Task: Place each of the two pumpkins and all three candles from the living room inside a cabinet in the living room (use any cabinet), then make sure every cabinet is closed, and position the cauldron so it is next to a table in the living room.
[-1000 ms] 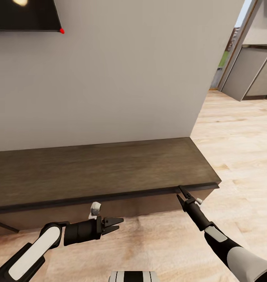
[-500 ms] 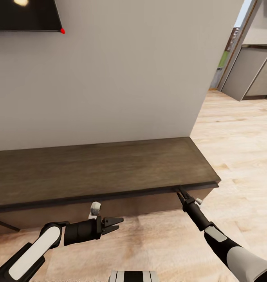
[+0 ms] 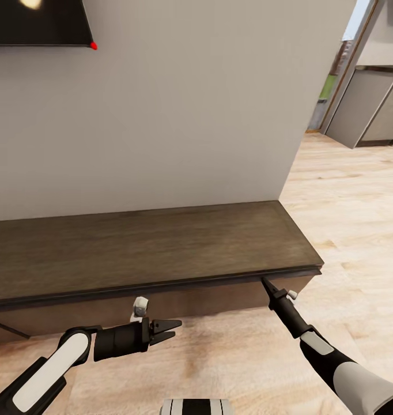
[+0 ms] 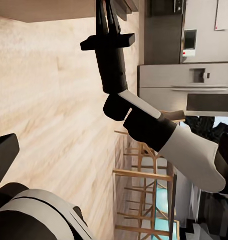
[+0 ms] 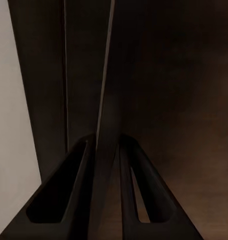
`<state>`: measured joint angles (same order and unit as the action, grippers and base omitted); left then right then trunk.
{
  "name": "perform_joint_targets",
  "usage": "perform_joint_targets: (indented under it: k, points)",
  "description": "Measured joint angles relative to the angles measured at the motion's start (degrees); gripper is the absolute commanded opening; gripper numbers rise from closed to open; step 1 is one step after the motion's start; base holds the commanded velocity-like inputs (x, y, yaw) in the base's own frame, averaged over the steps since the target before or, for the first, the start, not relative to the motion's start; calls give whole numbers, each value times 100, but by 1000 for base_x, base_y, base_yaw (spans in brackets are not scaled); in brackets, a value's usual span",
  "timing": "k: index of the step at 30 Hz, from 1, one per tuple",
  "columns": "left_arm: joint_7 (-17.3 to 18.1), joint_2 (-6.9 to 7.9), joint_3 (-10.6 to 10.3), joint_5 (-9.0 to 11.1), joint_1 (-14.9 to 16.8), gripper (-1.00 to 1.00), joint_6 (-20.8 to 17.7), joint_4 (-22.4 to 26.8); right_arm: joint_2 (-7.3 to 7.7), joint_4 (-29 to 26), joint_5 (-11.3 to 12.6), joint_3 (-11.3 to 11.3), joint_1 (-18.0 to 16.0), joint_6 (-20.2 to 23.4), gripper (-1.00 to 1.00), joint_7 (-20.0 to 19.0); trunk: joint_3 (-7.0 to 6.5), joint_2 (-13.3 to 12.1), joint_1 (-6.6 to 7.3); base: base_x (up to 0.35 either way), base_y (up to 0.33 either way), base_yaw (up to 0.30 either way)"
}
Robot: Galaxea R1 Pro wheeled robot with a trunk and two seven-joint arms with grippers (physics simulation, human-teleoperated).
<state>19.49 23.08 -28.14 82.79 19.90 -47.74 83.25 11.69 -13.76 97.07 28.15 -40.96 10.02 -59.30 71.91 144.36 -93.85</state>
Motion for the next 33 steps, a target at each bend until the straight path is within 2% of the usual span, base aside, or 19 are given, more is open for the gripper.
perform_joint_targets:
  k: [26,33]
  points:
    - [-1,0,-3,0,0,100,0,0,-1,-2,5,-2,0,10,-100,5,0,0,0,0,0,0]
    - [0,0,-15,0,0,100,0,0,0,17,18,-53,-2,7,-100,6,0,0,-3,-228,0,0]
